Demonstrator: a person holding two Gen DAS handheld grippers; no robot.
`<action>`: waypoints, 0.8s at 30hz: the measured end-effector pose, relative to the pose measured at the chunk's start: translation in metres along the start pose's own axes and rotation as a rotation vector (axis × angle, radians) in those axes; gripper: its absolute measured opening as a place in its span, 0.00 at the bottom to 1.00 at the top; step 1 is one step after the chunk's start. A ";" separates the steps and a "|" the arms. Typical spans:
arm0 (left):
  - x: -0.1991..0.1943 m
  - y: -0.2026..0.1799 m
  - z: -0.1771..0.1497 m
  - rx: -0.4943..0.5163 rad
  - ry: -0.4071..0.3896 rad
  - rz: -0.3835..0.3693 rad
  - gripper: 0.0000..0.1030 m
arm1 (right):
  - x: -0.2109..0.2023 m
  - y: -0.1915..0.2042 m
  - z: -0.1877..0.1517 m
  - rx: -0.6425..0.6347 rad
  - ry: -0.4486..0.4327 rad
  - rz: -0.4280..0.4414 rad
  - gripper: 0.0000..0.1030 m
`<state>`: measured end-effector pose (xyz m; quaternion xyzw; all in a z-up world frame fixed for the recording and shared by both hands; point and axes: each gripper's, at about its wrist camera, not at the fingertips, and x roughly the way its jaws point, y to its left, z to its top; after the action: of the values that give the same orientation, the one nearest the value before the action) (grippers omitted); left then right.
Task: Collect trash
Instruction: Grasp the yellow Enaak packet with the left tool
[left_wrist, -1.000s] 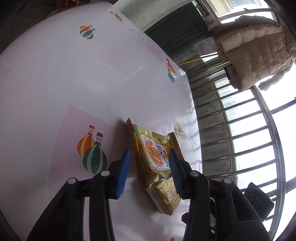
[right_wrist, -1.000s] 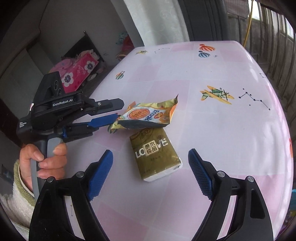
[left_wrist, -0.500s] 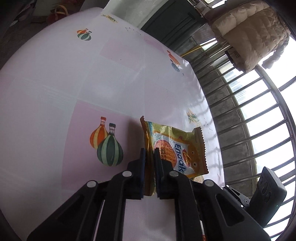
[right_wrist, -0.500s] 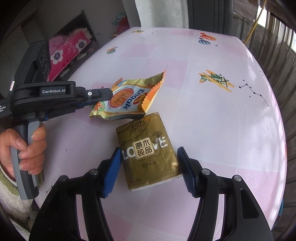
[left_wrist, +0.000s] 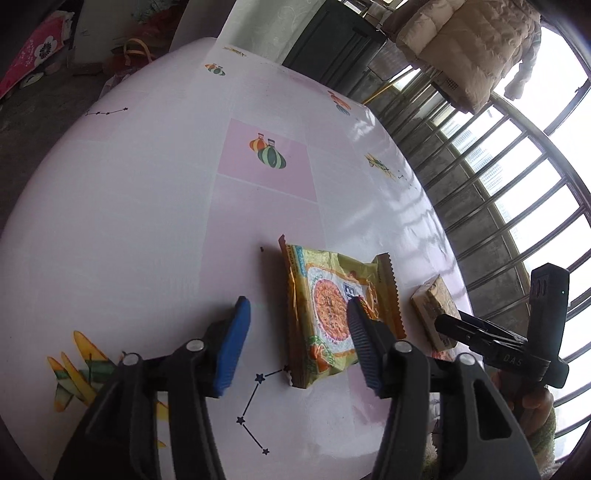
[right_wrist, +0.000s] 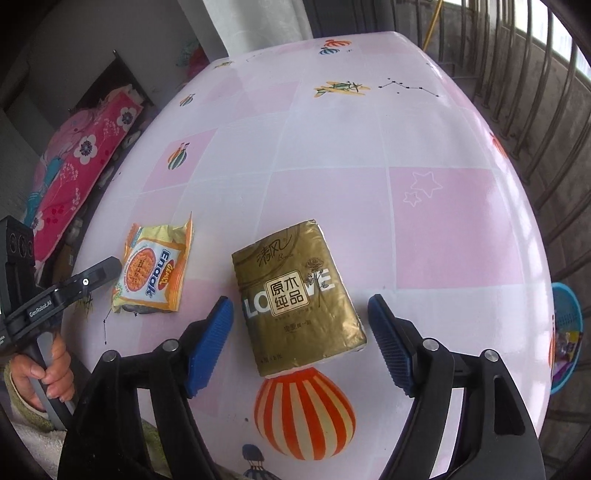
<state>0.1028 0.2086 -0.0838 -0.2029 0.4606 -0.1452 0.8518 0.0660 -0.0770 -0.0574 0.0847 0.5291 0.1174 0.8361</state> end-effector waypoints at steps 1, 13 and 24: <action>-0.003 -0.001 -0.002 -0.003 -0.022 0.023 0.80 | 0.000 0.001 0.002 0.010 -0.001 0.012 0.73; -0.010 0.007 -0.014 -0.118 -0.120 -0.055 0.94 | -0.002 -0.018 0.002 0.098 -0.024 0.083 0.82; -0.017 0.011 -0.020 -0.168 -0.130 -0.078 0.94 | -0.002 -0.020 -0.003 0.151 -0.053 0.088 0.92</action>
<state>0.0777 0.2208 -0.0867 -0.3005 0.4067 -0.1255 0.8535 0.0648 -0.0966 -0.0623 0.1740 0.5101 0.1116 0.8349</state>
